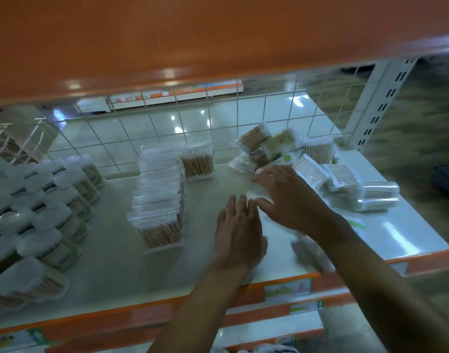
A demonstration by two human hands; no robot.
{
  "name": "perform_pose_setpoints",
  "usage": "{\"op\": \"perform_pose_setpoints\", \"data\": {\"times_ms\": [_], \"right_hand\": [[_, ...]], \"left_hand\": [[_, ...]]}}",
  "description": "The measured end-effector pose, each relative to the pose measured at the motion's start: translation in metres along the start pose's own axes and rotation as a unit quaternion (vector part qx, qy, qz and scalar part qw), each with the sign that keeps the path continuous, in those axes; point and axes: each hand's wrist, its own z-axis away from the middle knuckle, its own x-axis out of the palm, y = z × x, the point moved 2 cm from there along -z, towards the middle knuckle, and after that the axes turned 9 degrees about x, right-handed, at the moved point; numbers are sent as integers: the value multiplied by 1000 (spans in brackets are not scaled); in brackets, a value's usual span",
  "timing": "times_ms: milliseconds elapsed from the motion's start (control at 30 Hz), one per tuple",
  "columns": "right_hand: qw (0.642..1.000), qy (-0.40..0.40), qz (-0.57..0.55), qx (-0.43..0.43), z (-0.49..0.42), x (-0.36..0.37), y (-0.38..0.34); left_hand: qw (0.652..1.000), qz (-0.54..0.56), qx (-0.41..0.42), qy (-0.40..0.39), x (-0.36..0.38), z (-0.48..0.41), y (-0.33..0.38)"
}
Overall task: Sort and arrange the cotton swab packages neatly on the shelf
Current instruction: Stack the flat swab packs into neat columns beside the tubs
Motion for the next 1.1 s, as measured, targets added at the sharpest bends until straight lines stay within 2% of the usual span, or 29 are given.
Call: {"op": "perform_pose_setpoints", "data": {"times_ms": [167,267,400,533,667,800,1100], "right_hand": [[1000,7,-17,18,31,-10,35],[997,-4,-13,78,47,-12,58],[986,-58,-7,158,69,-12,83],[974,-72,-75,203,86,-13,105],[962,-88,-153,207,103,-17,116],[956,-122,-178,199,106,-11,117],[960,-29,-226,162,100,-13,108]], "left_hand": [[997,-9,69,-24,-4,-6,29],[992,-13,122,-24,-3,-8,48],[985,12,171,-27,0,-9,69],[984,49,168,-39,6,-8,82],[982,66,166,-56,14,-7,86],[985,75,156,-21,17,-9,87],[986,125,110,-9,12,-11,77]]}}
